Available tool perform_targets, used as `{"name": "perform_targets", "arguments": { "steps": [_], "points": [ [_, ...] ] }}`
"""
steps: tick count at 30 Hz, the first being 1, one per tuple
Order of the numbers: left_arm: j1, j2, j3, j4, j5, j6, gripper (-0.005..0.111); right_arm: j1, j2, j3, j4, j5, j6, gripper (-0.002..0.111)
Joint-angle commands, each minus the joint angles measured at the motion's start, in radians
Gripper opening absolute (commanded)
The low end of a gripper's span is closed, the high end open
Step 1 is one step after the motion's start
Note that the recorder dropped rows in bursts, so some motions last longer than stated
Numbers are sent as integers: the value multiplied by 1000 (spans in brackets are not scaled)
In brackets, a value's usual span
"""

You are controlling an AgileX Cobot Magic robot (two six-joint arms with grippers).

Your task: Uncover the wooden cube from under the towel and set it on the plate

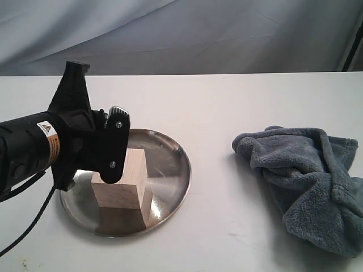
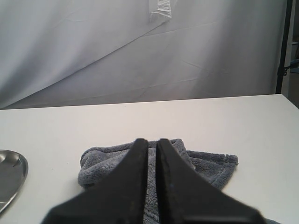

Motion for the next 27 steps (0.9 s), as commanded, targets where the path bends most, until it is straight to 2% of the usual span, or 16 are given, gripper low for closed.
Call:
{"name": "perform_targets", "arguments": {
  "steps": [1, 4, 6, 10, 20, 27],
  "points": [
    [2, -10, -4, -12, 77, 8, 0, -2, -4, 4, 3, -9, -2, 7],
    [2, -10, -4, -137, 135, 8, 0, -2, -4, 4, 3, -9, -2, 7],
    [24, -10, -5, -200, 151, 8, 0, -2, -4, 4, 3, -9, -2, 7],
    [124, -10, -32, -327, 155, 8, 0, -2, -4, 4, 3, -9, -2, 7],
    [527, -10, -199, -785, 172, 8, 0, -2, -4, 4, 3, -9, -2, 7],
    [751, -10, -292, -1021, 256, -70, 0, -2, -4, 4, 3, -9, -2, 7]
  ]
}}
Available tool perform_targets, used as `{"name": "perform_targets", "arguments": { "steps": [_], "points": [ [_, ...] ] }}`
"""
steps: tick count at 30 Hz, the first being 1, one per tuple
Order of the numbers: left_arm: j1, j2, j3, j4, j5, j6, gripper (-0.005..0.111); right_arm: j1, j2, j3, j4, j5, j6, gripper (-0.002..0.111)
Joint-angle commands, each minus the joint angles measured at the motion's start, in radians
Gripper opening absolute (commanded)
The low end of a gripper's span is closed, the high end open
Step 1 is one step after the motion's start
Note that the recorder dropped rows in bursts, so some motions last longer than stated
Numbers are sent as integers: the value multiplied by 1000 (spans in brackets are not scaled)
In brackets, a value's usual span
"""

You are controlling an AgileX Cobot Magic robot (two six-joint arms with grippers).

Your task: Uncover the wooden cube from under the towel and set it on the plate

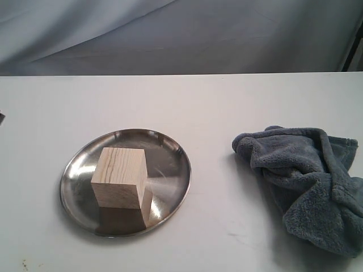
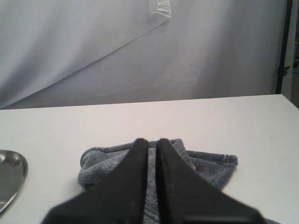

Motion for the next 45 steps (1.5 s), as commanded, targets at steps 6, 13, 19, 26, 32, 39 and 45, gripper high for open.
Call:
{"name": "perform_targets", "arguments": {
  "steps": [6, 13, 19, 26, 32, 39, 45],
  "points": [
    [280, -19, -39, -316, 57, -137, 0, -2, -4, 4, 3, -9, -2, 7],
    [283, -251, 103, -393, -105, 25, 0, -2, -4, 4, 3, -9, -2, 7],
    [283, -487, 267, -702, -214, 296, 0, -2, -4, 4, 3, -9, -2, 7],
    [283, -675, 303, -716, -219, 296, 0, -2, -4, 4, 3, -9, -2, 7],
    [283, -836, 344, -721, -251, 296, 0, -2, -4, 4, 3, -9, -2, 7],
    [283, -981, 380, -742, -273, 296, 0, -2, -4, 4, 3, -9, -2, 7],
    [283, -1063, 380, -744, -275, 296, 0, -2, -4, 4, 3, -9, -2, 7]
  ]
}}
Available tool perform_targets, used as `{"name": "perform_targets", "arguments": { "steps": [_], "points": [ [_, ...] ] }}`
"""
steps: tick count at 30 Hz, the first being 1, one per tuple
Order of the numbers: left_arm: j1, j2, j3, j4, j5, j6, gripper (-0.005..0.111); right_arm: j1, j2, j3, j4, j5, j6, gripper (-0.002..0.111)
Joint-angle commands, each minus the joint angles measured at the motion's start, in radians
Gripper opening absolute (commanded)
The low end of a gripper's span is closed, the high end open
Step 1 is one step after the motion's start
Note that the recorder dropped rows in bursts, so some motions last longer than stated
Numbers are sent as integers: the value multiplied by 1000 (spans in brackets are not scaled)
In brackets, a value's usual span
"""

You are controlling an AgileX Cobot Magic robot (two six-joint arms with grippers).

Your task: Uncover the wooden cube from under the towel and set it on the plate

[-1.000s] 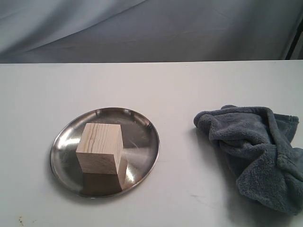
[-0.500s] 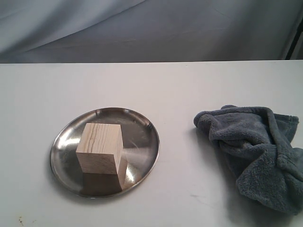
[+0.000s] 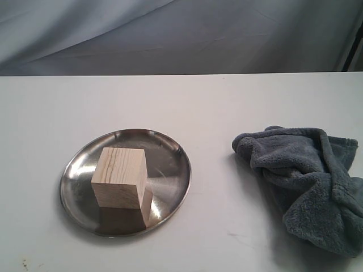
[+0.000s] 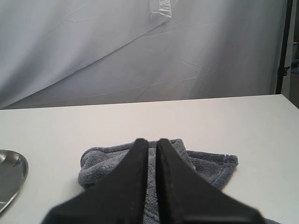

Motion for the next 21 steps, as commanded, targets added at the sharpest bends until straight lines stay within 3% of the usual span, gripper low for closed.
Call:
{"name": "perform_targets", "arguments": {
  "steps": [1, 5, 12, 21],
  "points": [
    [3, -61, 5, -15, -17, 4, 0, -2, -4, 4, 3, -9, -2, 7],
    [-7, -115, 5, -15, -25, 4, 0, -2, -4, 4, 3, -9, -2, 7],
    [-99, -211, 5, -15, -1, 66, 0, -2, -4, 4, 3, -9, -2, 7],
    [-107, -349, 5, -15, 28, 35, 0, -2, -4, 4, 3, -9, -2, 7]
  ]
}}
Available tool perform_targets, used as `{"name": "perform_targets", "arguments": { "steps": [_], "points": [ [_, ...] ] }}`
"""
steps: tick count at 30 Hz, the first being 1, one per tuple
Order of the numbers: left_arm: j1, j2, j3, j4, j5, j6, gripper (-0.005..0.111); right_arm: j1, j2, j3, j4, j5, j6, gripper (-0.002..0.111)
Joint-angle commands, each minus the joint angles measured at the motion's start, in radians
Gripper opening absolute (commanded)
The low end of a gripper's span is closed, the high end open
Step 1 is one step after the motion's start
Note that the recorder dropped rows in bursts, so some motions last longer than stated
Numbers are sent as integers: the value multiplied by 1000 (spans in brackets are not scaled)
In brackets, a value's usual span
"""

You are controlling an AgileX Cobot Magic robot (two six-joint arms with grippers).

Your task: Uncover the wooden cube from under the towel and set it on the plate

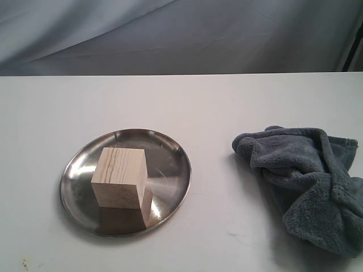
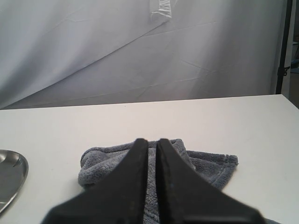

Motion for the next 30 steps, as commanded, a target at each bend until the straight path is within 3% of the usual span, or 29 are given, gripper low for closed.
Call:
{"name": "perform_targets", "arguments": {
  "steps": [1, 6, 20, 24, 30],
  "points": [
    [-8, -67, 5, -8, 39, -30, 0, -2, -4, 4, 3, -9, -2, 7],
    [-8, -67, -3, -12, 107, -58, 0, -2, -4, 4, 3, -9, -2, 7],
    [-8, -67, -1, -17, 100, -56, 0, -2, -4, 4, 3, -9, -2, 7],
    [-8, -67, 29, 32, 29, -56, 0, -2, -4, 4, 3, -9, -2, 7],
    [-8, -67, 141, 23, -192, -60, 0, -2, -4, 4, 3, -9, -2, 7]
  ]
}}
